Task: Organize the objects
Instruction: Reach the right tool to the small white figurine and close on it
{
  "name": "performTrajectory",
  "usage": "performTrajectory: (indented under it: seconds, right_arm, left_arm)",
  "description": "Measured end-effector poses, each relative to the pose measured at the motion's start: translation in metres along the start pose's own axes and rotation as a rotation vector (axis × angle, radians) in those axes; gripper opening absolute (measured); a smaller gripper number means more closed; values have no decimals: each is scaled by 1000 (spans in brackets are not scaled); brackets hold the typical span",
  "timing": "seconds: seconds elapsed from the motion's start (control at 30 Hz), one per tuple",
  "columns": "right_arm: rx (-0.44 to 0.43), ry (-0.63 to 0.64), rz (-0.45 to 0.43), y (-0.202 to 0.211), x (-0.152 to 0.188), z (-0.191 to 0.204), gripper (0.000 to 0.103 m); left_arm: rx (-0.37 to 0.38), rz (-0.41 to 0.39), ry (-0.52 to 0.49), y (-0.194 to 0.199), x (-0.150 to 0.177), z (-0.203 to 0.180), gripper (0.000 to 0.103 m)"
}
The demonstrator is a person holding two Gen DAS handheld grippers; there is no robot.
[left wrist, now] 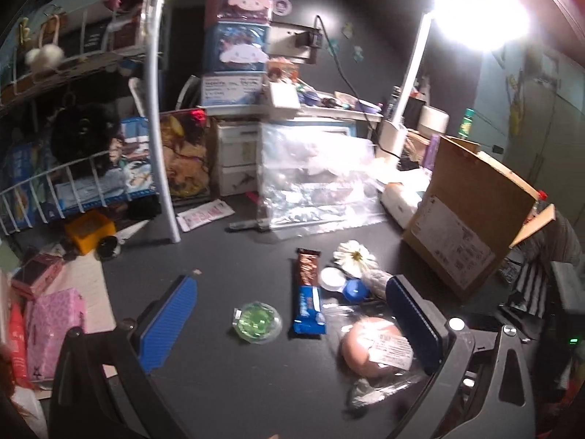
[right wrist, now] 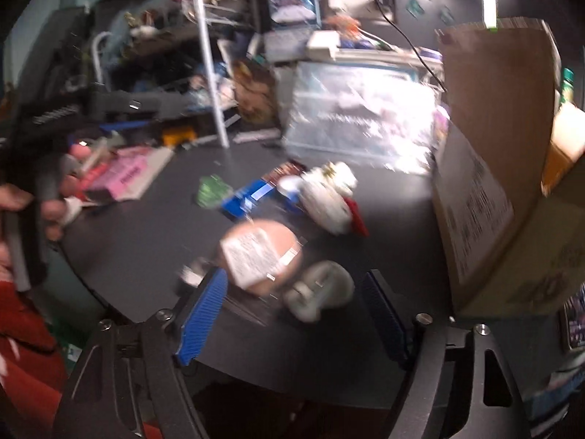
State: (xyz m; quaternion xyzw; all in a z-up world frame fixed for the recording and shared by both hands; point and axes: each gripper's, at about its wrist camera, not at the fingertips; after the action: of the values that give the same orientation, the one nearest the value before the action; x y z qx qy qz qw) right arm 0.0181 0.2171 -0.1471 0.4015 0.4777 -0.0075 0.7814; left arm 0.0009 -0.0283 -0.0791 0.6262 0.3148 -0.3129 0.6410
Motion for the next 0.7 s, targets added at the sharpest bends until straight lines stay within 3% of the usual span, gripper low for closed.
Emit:
performTrajectory:
  seconds: [0.2, 0.37, 0.43, 0.57, 0.7]
  right_arm:
    - [55, -12, 57, -11, 5, -16, 59]
    - [64, 9, 81, -21, 2, -19, 47]
    - [67, 38, 86, -22, 1, -17, 34]
    - [65, 71, 92, -23, -3, -16, 31]
    - [28, 121, 33, -8, -15, -9, 31]
  left_arm:
    - [54, 10, -1, 1, 1, -2, 102]
    - [163, 46, -24, -2, 0, -7, 103]
    - [185, 64, -32, -4, -1, -9, 103]
    - [250, 112, -50, -15, -4, -14, 102]
    - [365, 159, -91, -22, -15, -27, 101]
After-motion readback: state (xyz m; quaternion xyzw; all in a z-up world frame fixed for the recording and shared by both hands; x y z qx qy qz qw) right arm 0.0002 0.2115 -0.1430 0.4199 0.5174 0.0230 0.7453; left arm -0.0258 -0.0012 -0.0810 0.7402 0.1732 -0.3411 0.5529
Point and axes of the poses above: each gripper's, at about its wrist camera, not at the fingertips, and y roughly against the way its jaws point, z to its left, x to its underside, and after that the axes turned 14 degrees about -x, right-handed
